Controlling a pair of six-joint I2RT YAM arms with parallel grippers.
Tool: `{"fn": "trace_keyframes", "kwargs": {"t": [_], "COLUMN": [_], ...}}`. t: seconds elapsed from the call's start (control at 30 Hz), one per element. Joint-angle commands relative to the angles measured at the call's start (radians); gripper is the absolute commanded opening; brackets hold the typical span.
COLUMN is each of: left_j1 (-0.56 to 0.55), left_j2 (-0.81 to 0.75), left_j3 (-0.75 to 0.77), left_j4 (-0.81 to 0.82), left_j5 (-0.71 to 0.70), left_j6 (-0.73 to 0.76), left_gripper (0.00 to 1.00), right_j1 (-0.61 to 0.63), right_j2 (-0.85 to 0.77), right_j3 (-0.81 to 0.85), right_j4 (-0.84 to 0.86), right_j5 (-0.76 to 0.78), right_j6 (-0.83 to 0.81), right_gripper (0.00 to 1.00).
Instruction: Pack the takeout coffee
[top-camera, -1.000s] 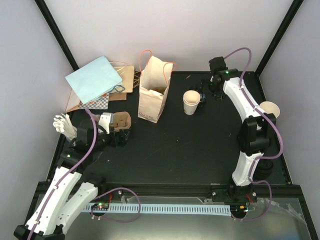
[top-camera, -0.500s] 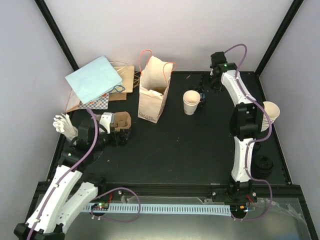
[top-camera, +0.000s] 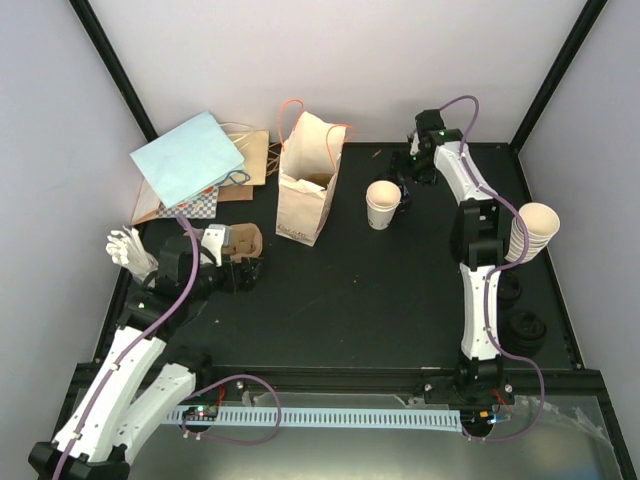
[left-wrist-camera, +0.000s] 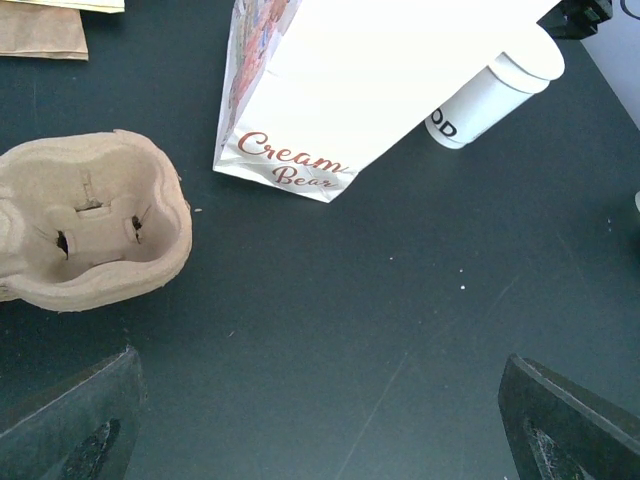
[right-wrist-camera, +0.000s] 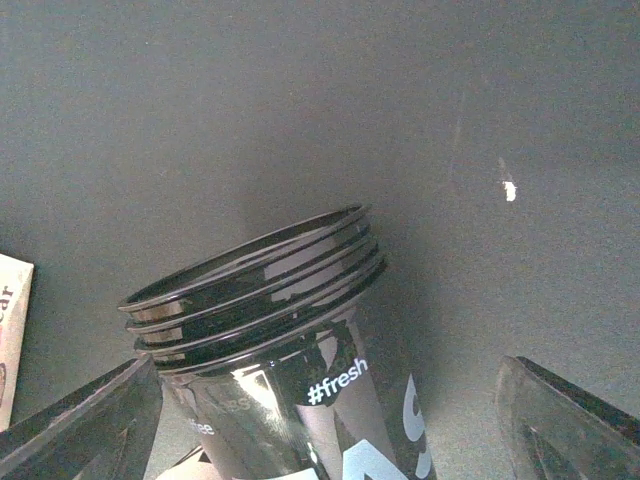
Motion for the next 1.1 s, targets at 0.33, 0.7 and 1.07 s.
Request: {"fn": "trace_keyframes", "kwargs": {"t": [0.33,0.7,1.07], "left_j1": [0.003,0.003,0.003], "left_j2": [0.013,0.003,0.003], "left_j3": [0.009,0.010,0.011], "left_j4": [-0.002,-0.003,-0.005], "left_j5": [0.002,-0.002,-0.002], "left_j6": [0.016,0.019,0.018], "left_gripper": [0.99,0.99,0.99], "right_j1": [-0.001,0.001,0.001], "right_j2": [0.053,0.059,0.036], "right_j3": [0.009,-0.038,-0.080], "right_j4": [0.010,0.002,-0.008], "right_j5": [-0.079,-0.021,0.082], "right_j6": [-0.059,-0.068,-0.055], "right_gripper": [0.95,0.95,0.91]}}
